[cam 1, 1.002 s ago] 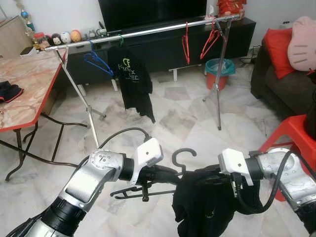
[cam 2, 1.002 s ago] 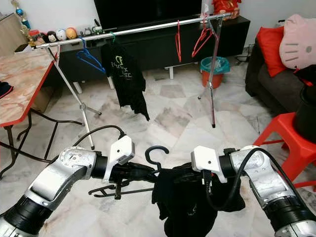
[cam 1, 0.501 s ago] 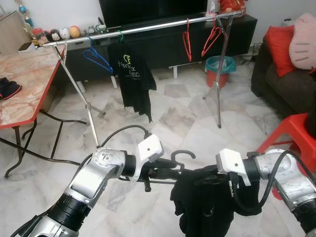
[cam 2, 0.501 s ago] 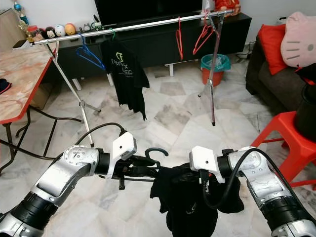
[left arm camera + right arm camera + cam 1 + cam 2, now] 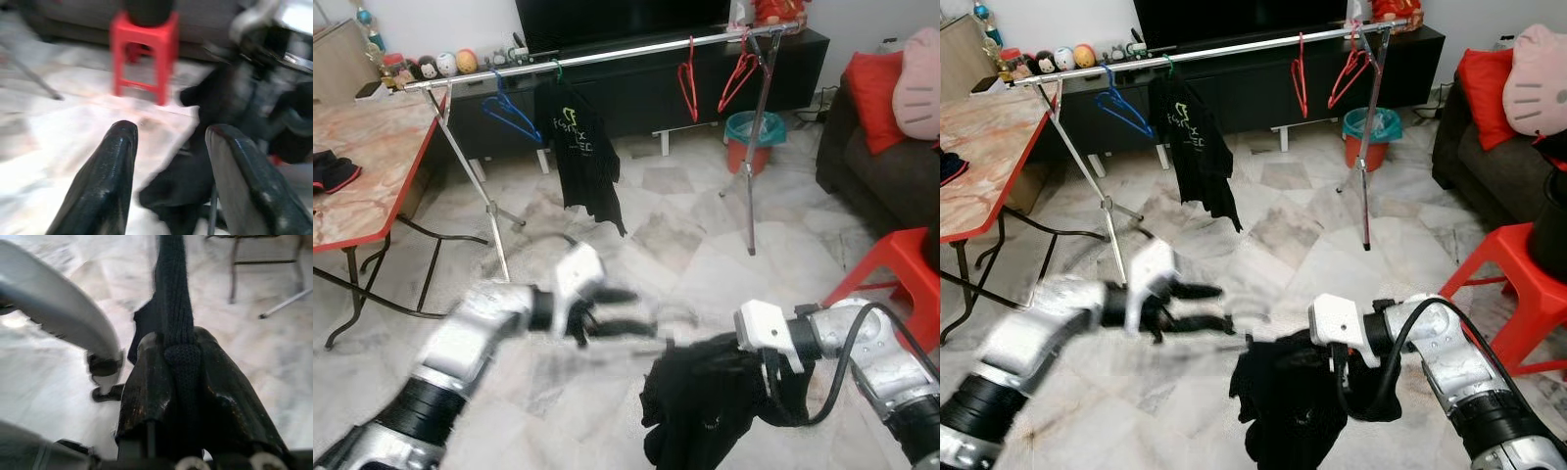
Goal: Hang hanger
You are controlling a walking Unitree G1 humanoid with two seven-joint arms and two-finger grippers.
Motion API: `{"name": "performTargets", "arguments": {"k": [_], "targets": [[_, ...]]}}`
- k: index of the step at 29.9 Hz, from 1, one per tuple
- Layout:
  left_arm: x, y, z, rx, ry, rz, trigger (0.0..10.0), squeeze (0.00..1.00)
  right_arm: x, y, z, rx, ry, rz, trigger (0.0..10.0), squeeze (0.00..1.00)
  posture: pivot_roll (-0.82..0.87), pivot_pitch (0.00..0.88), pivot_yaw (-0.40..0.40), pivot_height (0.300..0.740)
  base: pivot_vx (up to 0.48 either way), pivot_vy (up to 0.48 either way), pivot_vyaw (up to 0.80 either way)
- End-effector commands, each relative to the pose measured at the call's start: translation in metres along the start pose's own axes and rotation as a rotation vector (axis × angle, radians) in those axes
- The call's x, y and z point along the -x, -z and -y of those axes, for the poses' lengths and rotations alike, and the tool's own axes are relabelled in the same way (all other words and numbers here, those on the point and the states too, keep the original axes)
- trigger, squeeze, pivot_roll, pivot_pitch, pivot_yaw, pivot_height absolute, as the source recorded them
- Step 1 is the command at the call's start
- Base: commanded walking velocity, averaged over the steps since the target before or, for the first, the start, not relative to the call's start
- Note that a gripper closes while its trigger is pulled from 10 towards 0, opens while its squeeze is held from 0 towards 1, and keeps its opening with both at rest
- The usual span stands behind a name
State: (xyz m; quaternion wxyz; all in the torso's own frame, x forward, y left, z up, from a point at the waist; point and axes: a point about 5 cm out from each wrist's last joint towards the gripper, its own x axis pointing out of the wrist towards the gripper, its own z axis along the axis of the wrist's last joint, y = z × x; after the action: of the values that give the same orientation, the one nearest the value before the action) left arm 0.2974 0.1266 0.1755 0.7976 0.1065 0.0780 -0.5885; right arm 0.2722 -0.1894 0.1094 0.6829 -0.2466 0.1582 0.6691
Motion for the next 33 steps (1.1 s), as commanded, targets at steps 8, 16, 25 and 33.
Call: {"name": "performTargets", "arguments": {"k": [8, 16, 25, 33], "targets": [[0.04, 0.0, -0.035, -0.04, -0.262, -0.04, 10.0, 0.0, 0.0, -0.001, 0.006, 0.024, 0.058, -0.002, 0.0, 0.0, -0.08, 0.0, 0.113, 0.74, 0.0, 0.0, 0.0], [0.111, 0.018, -0.092, 0.037, -1.079, -0.069, 10.0, 0.0, 0.016, 0.005, 0.018, 0.036, 0.192, -0.036, 0.0, 0.0, -0.07, 0.0, 0.11, 0.74, 0.0, 0.0, 0.0], [0.15, 0.065, -0.091, 0.168, -1.538, -0.193, 10.0, 0.0, 0.029, 0.0, 0.037, 0.083, 0.341, -0.054, 0.0, 0.0, -0.08, 0.0, 0.099, 0.74, 0.0, 0.0, 0.0], [0.146, 0.115, -0.07, 0.338, -1.677, -0.306, 10.0, 0.0, 0.035, -0.012, 0.052, 0.114, 0.399, -0.015, 1.7, 0.0, -0.08, 0.0, 0.095, 0.74, 0.0, 0.0, 0.0]]}}
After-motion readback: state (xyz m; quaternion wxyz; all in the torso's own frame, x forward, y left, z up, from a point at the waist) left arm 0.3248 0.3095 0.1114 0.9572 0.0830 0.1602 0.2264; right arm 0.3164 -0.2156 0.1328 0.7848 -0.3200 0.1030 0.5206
